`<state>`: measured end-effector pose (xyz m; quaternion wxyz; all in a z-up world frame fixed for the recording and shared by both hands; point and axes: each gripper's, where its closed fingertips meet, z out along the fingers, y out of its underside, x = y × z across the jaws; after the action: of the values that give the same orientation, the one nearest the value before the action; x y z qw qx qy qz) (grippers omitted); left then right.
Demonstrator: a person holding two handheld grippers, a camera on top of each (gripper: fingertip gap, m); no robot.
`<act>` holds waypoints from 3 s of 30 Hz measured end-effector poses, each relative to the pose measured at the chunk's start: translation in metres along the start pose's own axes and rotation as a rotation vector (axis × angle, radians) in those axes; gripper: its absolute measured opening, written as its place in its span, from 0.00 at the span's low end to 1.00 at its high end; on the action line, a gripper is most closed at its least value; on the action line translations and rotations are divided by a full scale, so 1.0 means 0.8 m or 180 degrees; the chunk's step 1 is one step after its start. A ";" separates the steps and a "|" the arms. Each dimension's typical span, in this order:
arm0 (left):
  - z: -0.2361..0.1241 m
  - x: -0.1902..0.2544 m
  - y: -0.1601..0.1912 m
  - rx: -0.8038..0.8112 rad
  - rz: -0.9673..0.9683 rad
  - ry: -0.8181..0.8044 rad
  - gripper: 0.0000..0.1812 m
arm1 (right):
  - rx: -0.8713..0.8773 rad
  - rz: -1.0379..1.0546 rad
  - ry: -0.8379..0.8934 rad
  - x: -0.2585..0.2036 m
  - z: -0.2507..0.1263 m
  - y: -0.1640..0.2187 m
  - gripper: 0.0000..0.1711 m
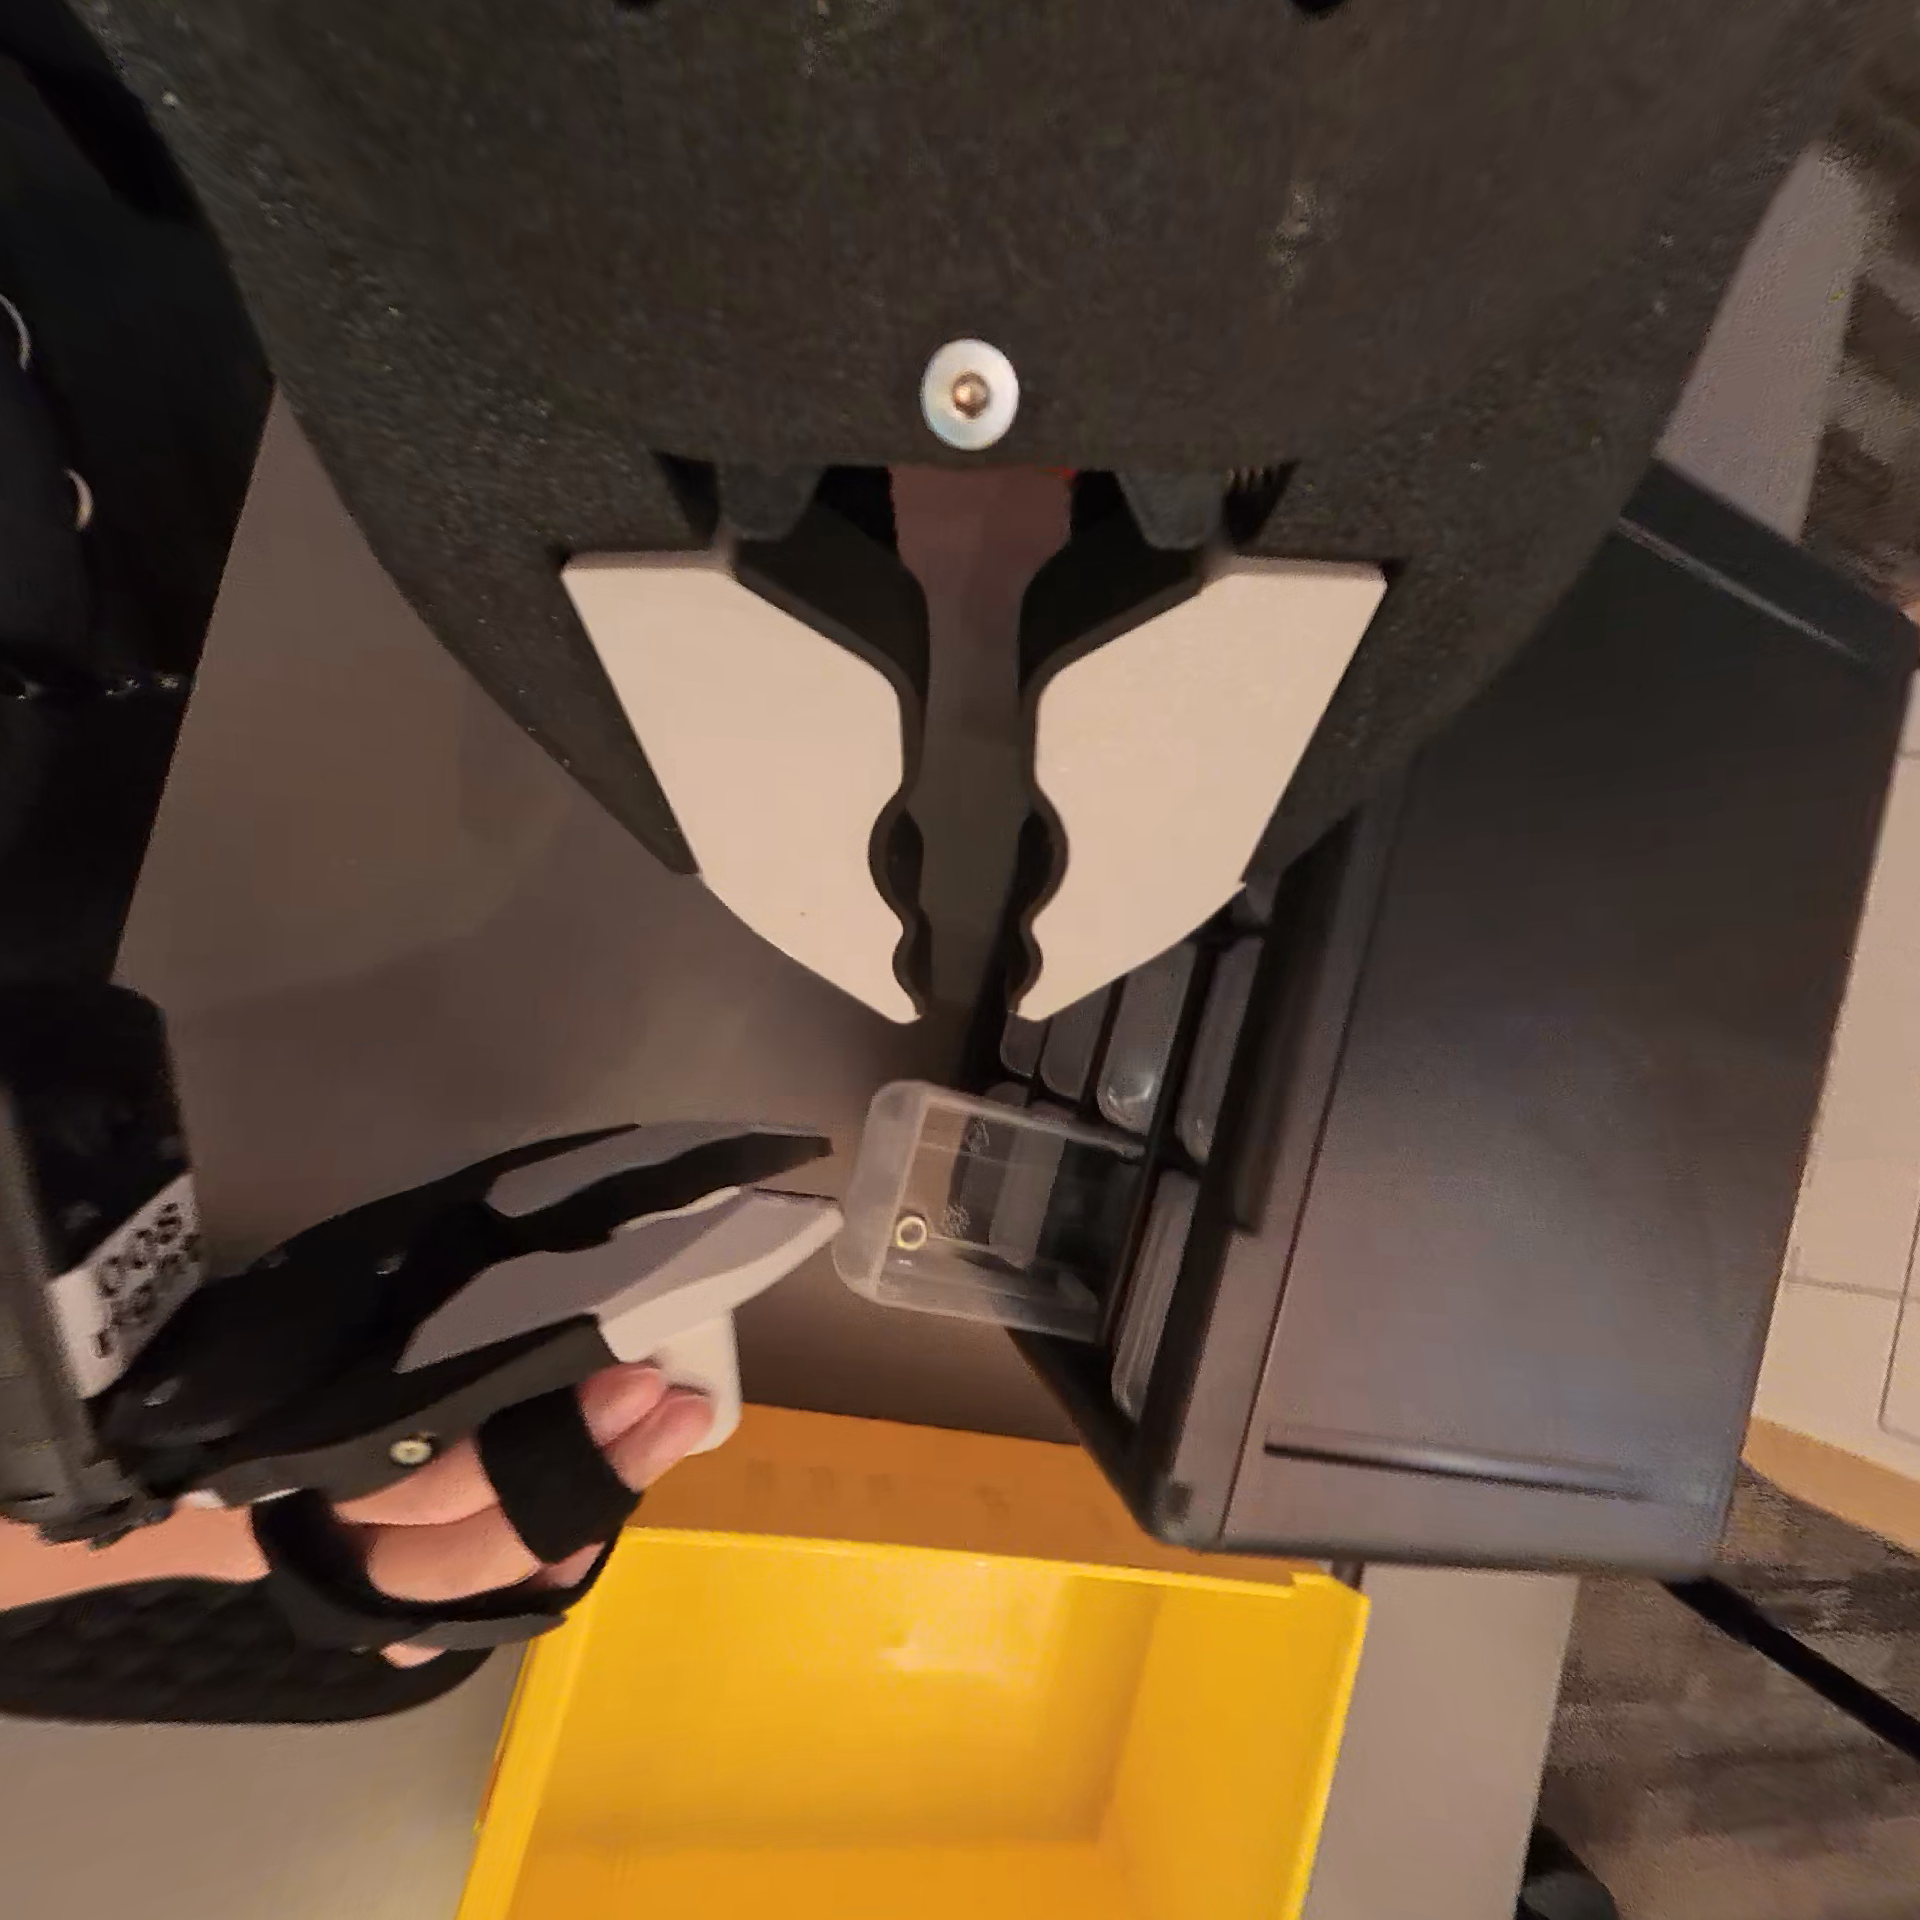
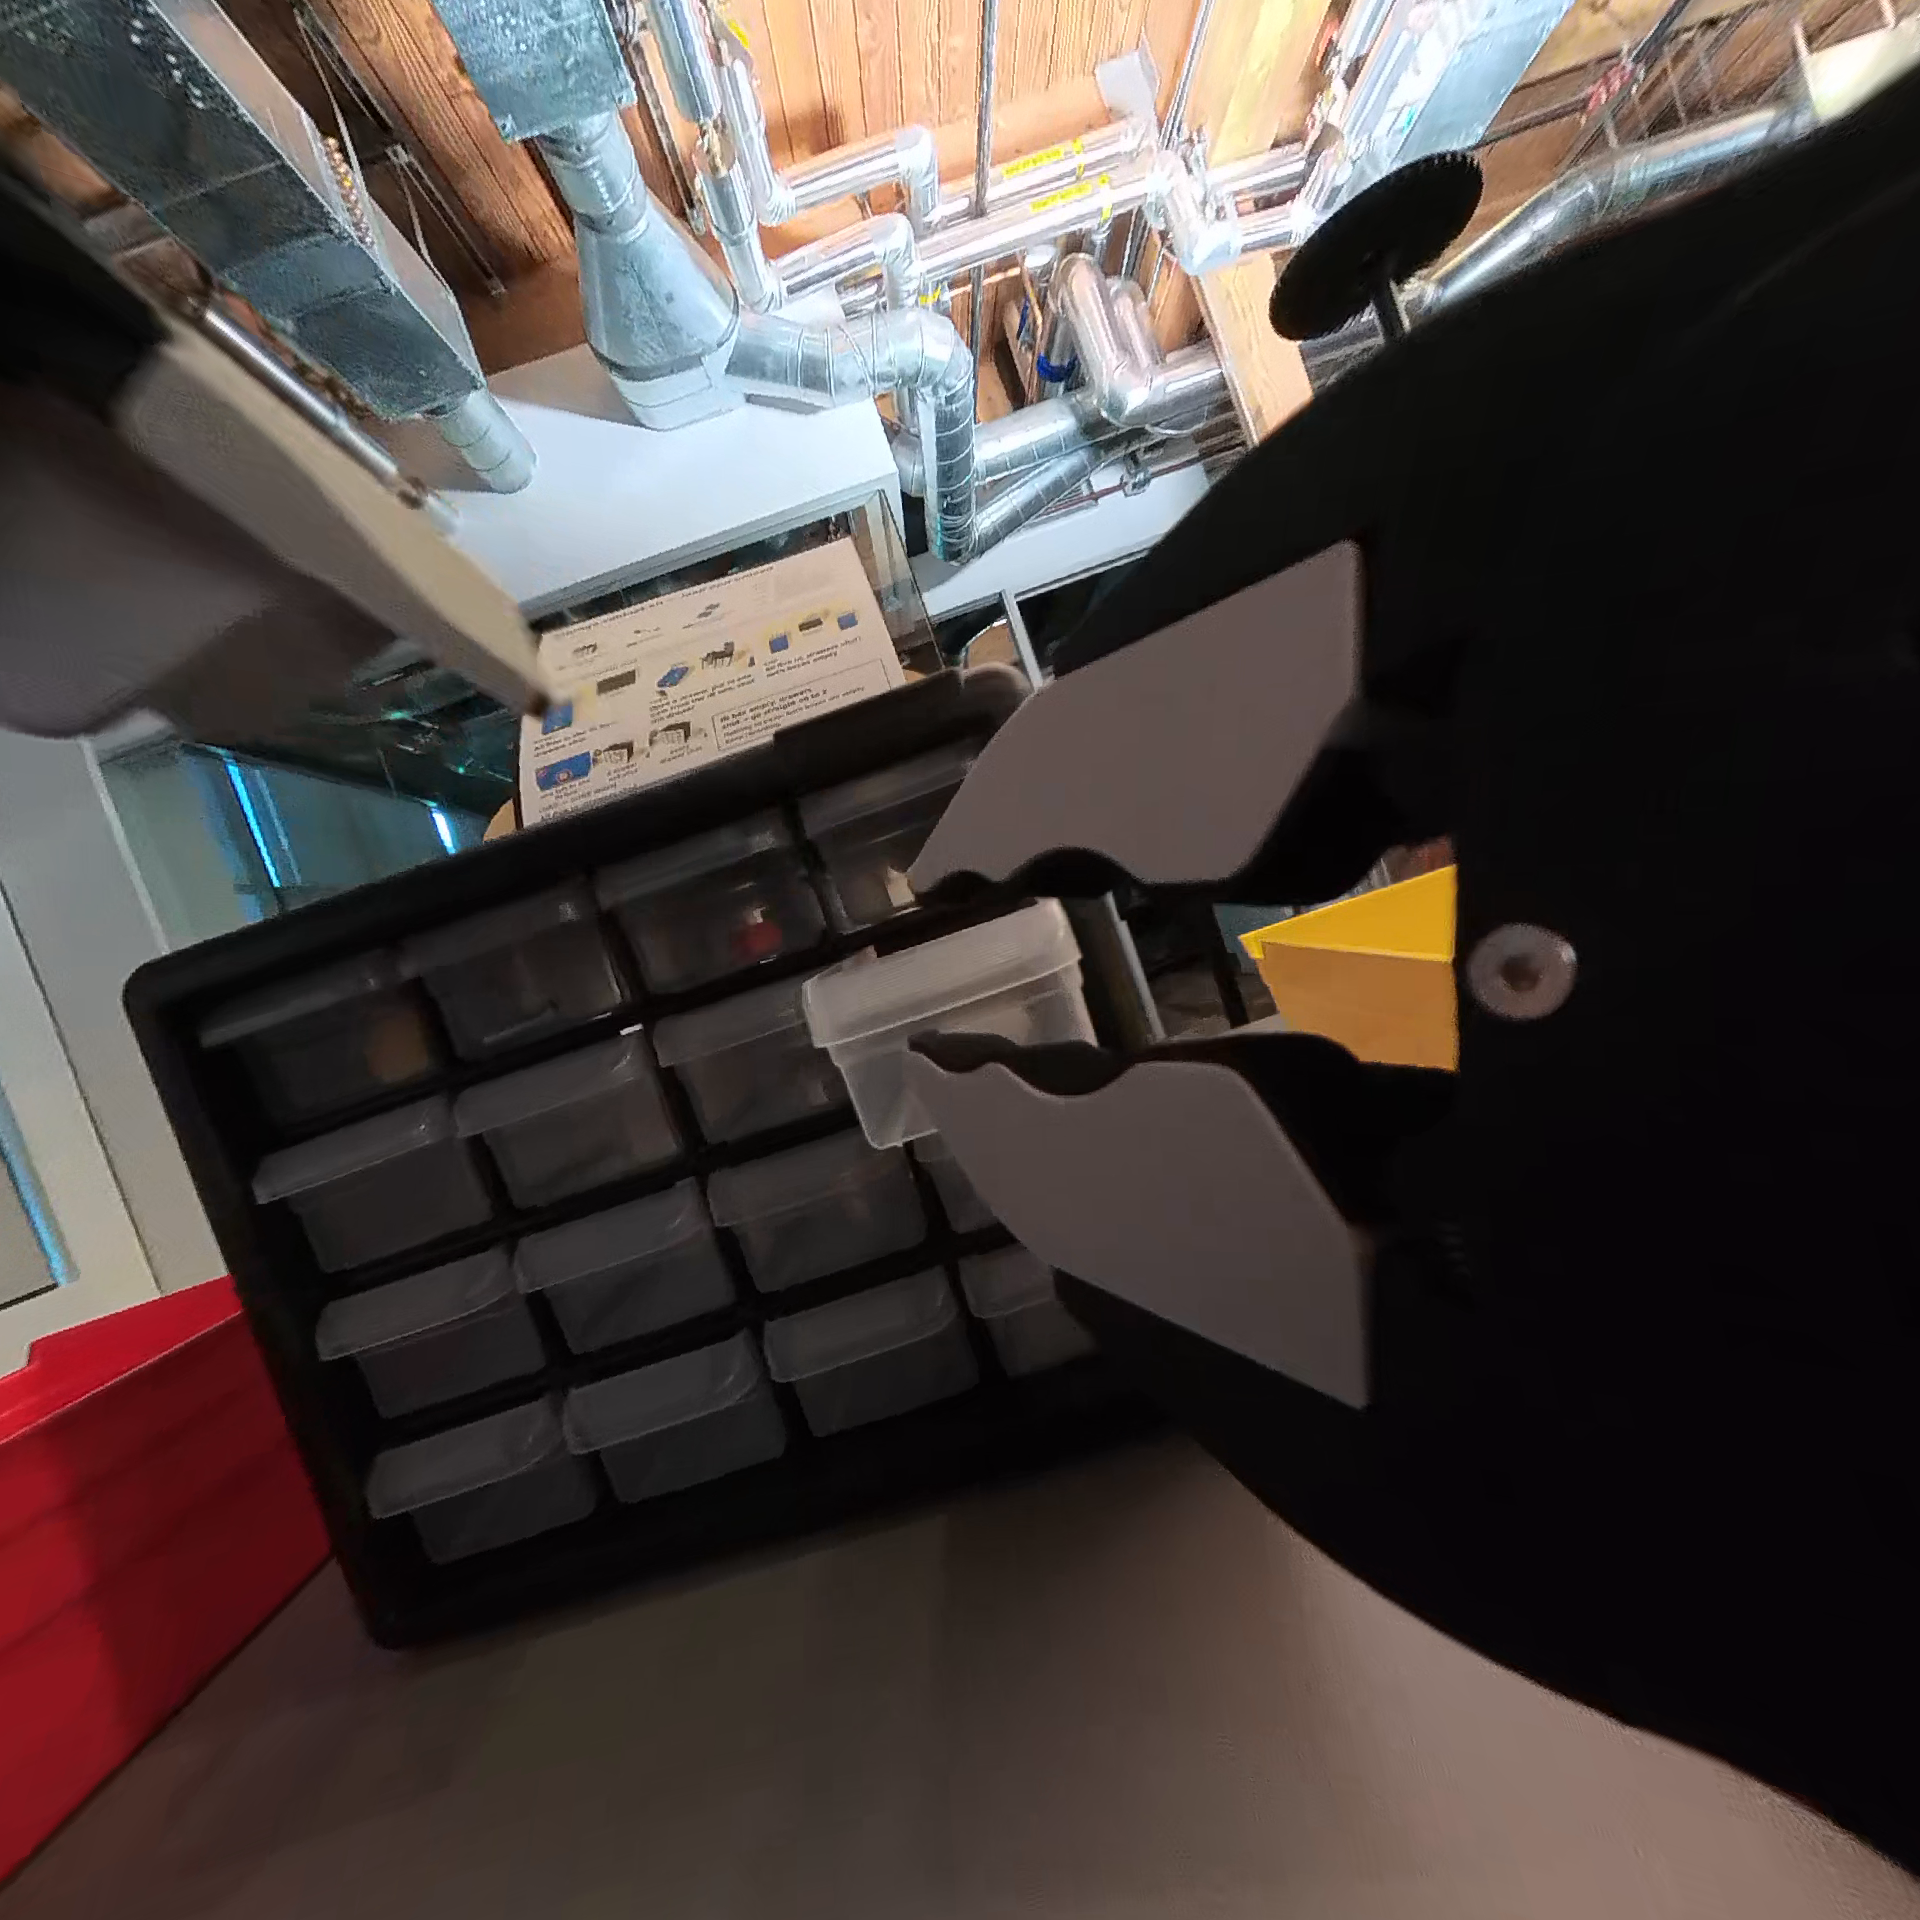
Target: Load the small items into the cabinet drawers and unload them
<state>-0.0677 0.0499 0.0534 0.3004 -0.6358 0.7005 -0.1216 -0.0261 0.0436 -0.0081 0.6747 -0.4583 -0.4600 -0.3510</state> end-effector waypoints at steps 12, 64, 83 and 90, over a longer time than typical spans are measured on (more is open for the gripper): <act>-0.056 -0.031 0.082 0.0650 -0.0558 -0.0320 0.04 | -0.0535 -0.0260 -0.0058 -0.003 0.043 0.028 0.06; -0.200 -0.121 0.087 0.2977 -0.1235 -0.1210 0.13 | 0.0010 0.3530 0.0071 0.266 0.051 0.064 0.07; -0.185 -0.126 0.089 0.2989 -0.1438 -0.1075 0.11 | -0.0108 0.3323 -0.0187 0.247 0.073 0.077 0.06; -0.182 -0.111 0.087 0.2814 -0.1412 -0.0885 0.12 | -0.0014 0.3896 -0.0228 0.244 0.084 0.082 0.06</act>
<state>-0.2076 0.1164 0.1534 0.5979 -0.5915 0.3838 -0.3813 0.0769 0.1182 0.1672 0.7370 -0.6522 -0.1351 0.1149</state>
